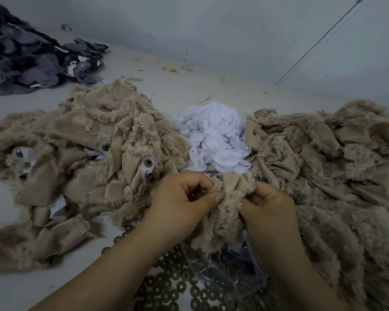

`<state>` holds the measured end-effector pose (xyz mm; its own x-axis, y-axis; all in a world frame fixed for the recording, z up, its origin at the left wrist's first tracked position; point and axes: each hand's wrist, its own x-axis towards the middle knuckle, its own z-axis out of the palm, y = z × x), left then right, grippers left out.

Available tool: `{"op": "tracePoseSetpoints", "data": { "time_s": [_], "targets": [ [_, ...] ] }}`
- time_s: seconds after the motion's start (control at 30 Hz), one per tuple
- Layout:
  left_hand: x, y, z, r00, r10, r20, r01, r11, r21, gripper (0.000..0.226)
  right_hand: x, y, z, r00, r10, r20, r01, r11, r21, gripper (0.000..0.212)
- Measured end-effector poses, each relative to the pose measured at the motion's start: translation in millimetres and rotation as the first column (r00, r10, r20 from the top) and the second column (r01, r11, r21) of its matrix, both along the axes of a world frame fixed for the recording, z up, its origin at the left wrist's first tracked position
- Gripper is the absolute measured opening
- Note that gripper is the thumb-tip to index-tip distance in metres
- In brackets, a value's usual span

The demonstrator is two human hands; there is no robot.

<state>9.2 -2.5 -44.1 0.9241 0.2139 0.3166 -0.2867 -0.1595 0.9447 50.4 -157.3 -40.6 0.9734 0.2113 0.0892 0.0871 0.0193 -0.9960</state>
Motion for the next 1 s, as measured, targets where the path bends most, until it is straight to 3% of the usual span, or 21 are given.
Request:
{"op": "tracePoseSetpoints", "data": {
  "time_s": [0.33, 0.4, 0.47, 0.53, 0.63, 0.8, 1.0],
  "targets": [
    [-0.4, -1.8, -0.2, 0.998, 0.043, -0.034, -0.043, 0.999, 0.003, 0.013, 2.5, -0.7, -1.5, 0.998, 0.056, 0.040, -0.057, 0.998, 0.018, 0.014],
    [0.0, -0.5, 1.1, 0.999, 0.032, -0.032, -0.032, 0.999, 0.010, 0.017, -0.3, 0.3, 0.8, 0.998, 0.069, -0.009, -0.068, 0.992, 0.107, 0.043],
    [-0.4, 0.1, 2.8, 0.999, 0.025, -0.033, -0.024, 0.999, 0.027, 0.022, -1.9, 1.4, 2.2, 0.997, 0.080, 0.025, -0.081, 0.993, 0.081, 0.069],
    [-1.0, -0.7, 3.3, 0.999, 0.015, -0.039, -0.014, 1.000, 0.026, 0.025, -3.2, 1.9, 2.9, 0.990, 0.052, 0.131, -0.049, 0.998, -0.026, 0.055],
    [-2.1, -2.6, 5.1, 0.996, -0.014, -0.093, 0.008, 0.997, -0.073, 0.023, -1.7, 0.4, -0.4, 0.997, 0.047, 0.069, -0.049, 0.999, 0.020, 0.021],
    [-2.1, -4.2, 9.7, 0.985, -0.062, -0.163, 0.008, 0.950, -0.312, 0.014, -1.6, 0.9, -1.0, 0.995, 0.086, -0.056, -0.077, 0.987, 0.140, 0.027],
    [-4.3, -10.7, 10.8, 0.983, -0.039, -0.179, -0.027, 0.936, -0.352, 0.020, -1.2, -0.3, -0.2, 0.991, 0.073, -0.113, -0.054, 0.986, 0.156, 0.037]
  ]
}}
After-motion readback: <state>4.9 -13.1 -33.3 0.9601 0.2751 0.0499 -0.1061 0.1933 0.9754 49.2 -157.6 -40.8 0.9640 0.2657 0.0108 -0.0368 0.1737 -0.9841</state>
